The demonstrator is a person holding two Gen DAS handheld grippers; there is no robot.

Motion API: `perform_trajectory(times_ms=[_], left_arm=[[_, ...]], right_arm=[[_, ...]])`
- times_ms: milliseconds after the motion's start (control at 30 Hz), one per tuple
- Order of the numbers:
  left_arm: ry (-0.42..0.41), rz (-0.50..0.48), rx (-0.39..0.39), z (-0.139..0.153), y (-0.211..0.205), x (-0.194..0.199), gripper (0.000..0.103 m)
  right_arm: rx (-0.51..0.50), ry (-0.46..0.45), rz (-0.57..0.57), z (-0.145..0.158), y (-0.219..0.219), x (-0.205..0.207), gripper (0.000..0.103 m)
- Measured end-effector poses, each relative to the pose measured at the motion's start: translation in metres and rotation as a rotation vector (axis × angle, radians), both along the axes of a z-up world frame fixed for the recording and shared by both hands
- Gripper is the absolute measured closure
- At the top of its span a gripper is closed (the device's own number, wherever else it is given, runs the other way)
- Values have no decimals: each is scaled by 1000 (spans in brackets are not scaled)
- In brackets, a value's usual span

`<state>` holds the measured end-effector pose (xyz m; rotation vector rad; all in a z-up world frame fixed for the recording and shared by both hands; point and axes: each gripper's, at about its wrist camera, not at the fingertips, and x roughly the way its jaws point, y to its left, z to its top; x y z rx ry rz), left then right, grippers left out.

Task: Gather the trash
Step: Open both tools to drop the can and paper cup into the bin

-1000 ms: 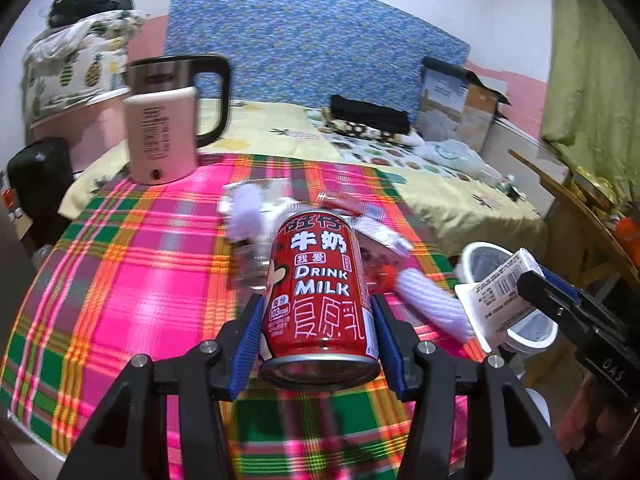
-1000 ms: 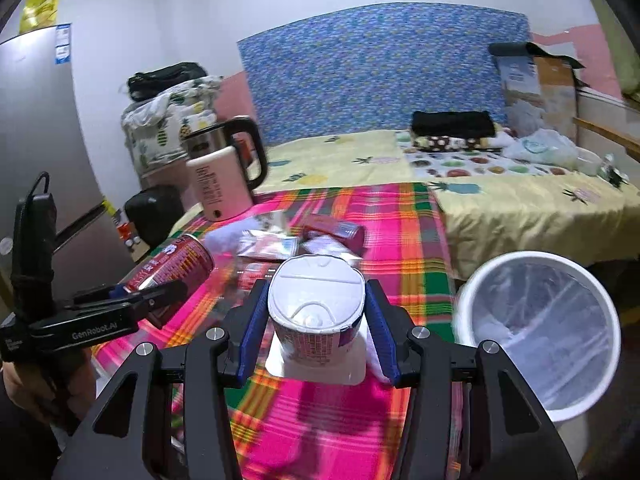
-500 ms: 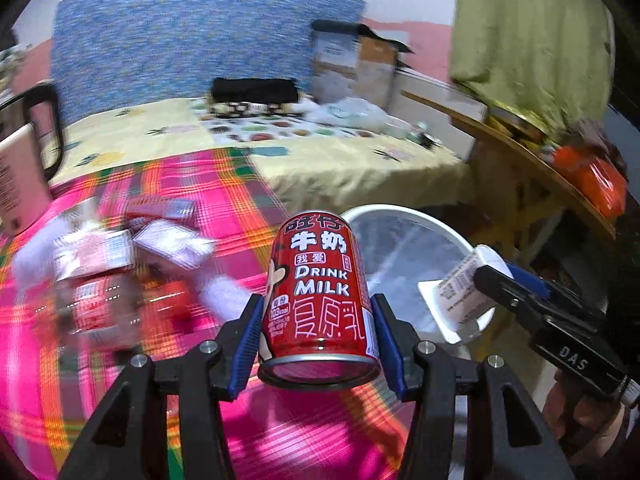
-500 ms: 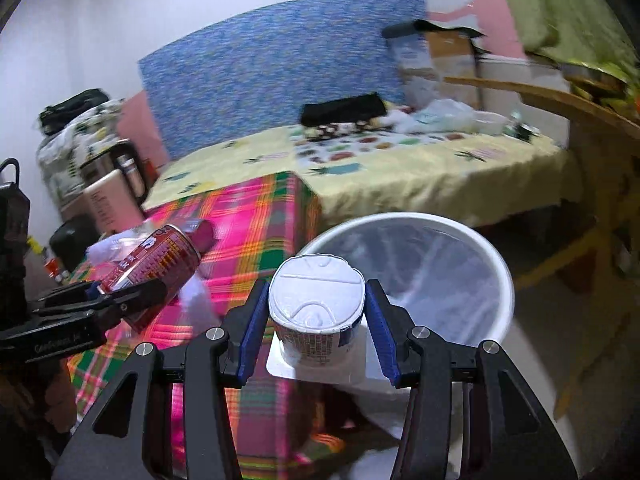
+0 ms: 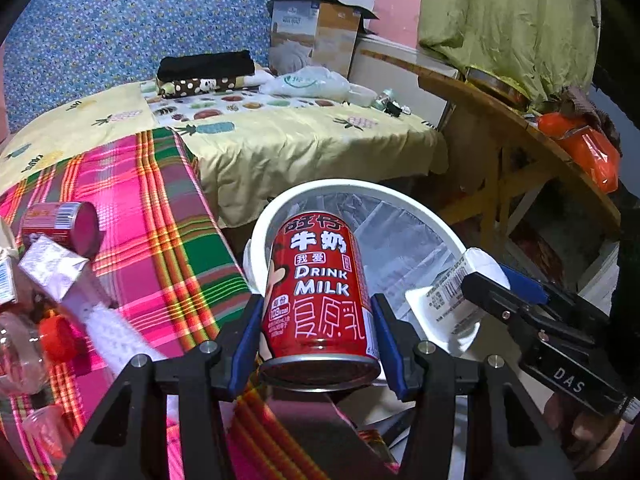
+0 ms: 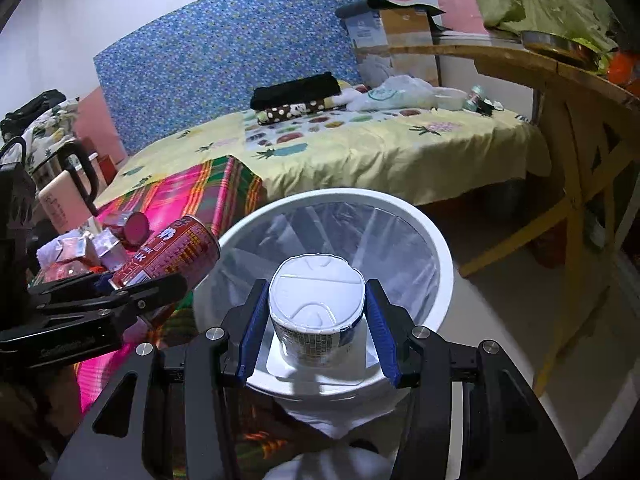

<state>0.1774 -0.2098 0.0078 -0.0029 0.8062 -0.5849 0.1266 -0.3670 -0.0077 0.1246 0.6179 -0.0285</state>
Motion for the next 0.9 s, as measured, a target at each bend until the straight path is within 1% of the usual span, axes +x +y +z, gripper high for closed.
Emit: perform_trajectory(times_ms=[100, 233, 267, 333, 433, 467, 500, 533, 633, 767, 900], left_arm=[[16, -5, 5, -4, -7, 6, 48], [9, -16, -3, -2, -10, 7, 46], [3, -15, -2, -2, -10, 8, 45], [-11, -13, -5, 1, -9, 8, 40], [-16, -12, -15, 4, -6, 6, 39], [-17, -9, -15, 5, -5, 6, 39], [-16, -8, -16, 5, -4, 6, 39], [-14, -4, -21, 6, -3, 6, 39], [-15, 10, -31, 9, 3, 4, 39], [-42, 32, -32, 14, 14, -5, 39], [-51, 56, -38, 17, 29, -14, 39]], right_arm=[[-6, 5, 1, 0, -3, 2, 54], [-11, 20, 2, -1, -5, 6, 53], [-12, 20, 1, -2, -6, 6, 53], [-12, 18, 2, -2, -6, 7, 53], [-13, 9, 3, -1, -7, 6, 52], [-16, 7, 2, -1, -7, 5, 48], [-19, 5, 2, -1, -6, 5, 40], [-21, 1, 4, 0, -5, 4, 40], [-24, -10, 9, 4, -4, 2, 40], [-21, -23, 18, 8, 0, -2, 40], [-21, -39, 41, 11, 8, -11, 40]])
